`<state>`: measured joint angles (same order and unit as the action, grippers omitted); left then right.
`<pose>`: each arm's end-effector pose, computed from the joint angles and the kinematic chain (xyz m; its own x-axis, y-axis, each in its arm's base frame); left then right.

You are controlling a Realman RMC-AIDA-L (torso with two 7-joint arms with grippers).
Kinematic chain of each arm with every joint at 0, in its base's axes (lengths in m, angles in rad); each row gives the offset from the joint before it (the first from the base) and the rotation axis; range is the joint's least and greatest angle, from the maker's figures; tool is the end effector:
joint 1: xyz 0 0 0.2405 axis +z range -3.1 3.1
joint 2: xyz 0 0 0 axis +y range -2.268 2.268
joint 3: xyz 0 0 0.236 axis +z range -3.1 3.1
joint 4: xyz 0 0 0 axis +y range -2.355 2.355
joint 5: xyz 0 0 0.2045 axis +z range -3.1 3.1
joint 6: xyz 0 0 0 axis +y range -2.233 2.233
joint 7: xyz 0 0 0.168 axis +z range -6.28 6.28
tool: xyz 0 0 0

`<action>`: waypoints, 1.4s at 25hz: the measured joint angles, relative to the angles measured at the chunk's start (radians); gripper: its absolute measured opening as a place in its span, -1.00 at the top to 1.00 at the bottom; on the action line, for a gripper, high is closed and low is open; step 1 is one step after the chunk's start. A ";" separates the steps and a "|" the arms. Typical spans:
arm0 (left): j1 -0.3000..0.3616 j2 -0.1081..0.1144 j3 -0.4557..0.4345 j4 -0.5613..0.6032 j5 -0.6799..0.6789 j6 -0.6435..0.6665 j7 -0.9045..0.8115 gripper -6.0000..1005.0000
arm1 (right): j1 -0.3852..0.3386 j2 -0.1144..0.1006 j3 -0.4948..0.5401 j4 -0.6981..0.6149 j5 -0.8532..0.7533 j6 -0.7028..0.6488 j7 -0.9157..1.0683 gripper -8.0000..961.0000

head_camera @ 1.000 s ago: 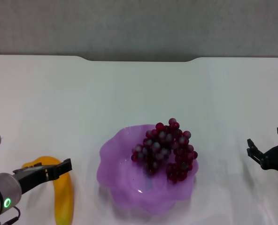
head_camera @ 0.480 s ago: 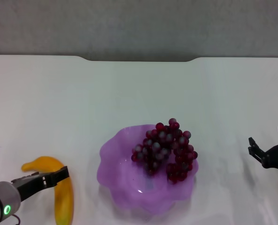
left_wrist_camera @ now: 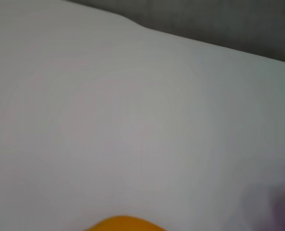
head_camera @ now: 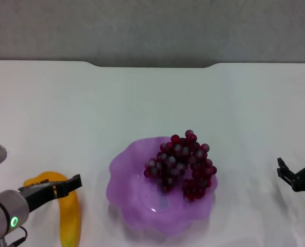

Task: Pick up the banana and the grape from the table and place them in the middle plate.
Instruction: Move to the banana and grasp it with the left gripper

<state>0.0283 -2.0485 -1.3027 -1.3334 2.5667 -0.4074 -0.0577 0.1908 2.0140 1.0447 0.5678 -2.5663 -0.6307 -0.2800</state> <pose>-0.2846 0.3060 -0.0417 0.3604 0.6934 0.6240 0.8817 -0.0348 -0.4706 0.3436 0.3168 -0.0372 0.8943 -0.2514 -0.3702 -0.4268 -0.2305 -0.8745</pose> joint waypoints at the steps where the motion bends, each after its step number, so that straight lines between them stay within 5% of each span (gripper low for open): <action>1: -0.001 0.000 -0.002 -0.003 0.021 -0.002 -0.008 -0.70 | 0.000 0.001 0.000 -0.005 0.000 0.001 0.001 -0.83; 9: -0.064 0.000 -0.028 -0.032 0.298 -0.168 -0.226 -0.69 | 0.001 0.002 -0.001 -0.005 0.000 0.000 0.004 -0.83; 21: -0.119 0.003 0.022 -0.160 0.306 -0.345 -0.242 -0.67 | 0.002 0.001 -0.002 -0.012 0.018 0.003 0.004 -0.83; 35: -0.131 0.002 0.017 -0.068 0.306 -0.316 -0.265 -0.65 | 0.003 0.000 -0.007 -0.009 0.023 -0.001 0.000 -0.83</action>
<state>-0.1031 -2.0466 -1.2862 -1.4013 2.8732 -0.7233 -0.3229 0.1941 2.0141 1.0372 0.5591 -2.5433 -0.6320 -0.2797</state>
